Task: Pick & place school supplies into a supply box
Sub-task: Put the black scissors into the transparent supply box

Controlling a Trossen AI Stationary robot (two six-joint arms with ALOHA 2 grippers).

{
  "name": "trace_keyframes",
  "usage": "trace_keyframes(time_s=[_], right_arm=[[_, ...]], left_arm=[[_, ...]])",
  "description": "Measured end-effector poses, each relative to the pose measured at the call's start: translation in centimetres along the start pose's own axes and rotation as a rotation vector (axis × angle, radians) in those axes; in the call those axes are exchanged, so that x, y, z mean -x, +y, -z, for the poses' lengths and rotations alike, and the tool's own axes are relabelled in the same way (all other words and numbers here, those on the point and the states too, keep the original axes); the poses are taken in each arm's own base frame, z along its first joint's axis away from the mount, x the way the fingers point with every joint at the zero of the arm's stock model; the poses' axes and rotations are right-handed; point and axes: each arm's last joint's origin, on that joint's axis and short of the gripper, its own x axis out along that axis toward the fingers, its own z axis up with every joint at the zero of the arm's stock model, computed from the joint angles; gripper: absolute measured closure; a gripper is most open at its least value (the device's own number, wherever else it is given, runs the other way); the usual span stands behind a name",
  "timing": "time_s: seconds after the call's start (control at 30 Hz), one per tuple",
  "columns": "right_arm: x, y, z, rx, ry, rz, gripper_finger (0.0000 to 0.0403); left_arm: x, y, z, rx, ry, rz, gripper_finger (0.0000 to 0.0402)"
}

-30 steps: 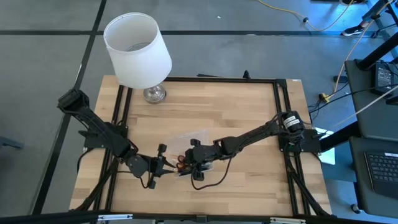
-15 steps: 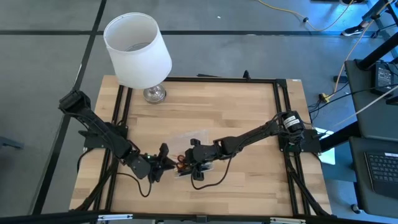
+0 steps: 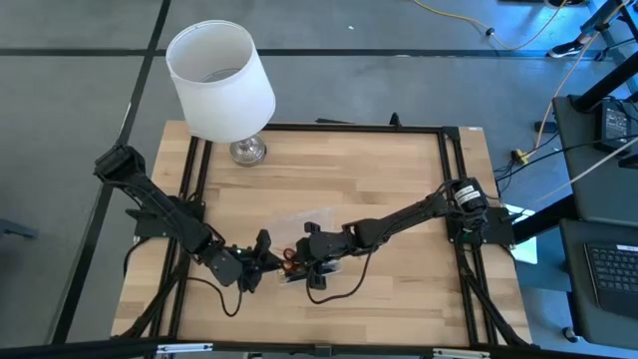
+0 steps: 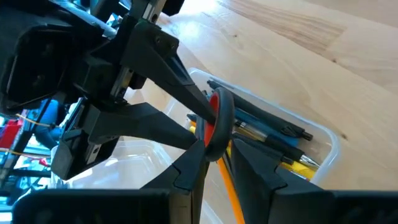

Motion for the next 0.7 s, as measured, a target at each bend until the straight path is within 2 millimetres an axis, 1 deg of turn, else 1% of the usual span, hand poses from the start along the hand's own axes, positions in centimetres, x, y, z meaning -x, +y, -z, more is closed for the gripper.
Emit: trace_keyframes(time_s=[0.23, 0.43, 0.7], right_arm=[[0.01, -0.03, -0.01, -0.001, 0.000, 0.001, 0.0289], [0.01, -0.02, 0.00, -0.001, 0.001, 0.000, 0.0289], [0.01, -0.02, 0.00, -0.001, 0.001, 0.000, 0.0289]], left_arm=[[-0.36, 0.48, 0.33, 0.011, 0.017, -0.005, 0.0329], [-0.37, 0.42, 0.29, 0.010, 0.001, 0.025, 0.0329], [-0.36, 0.44, 0.29, 0.027, 0.005, 0.017, 0.0329]])
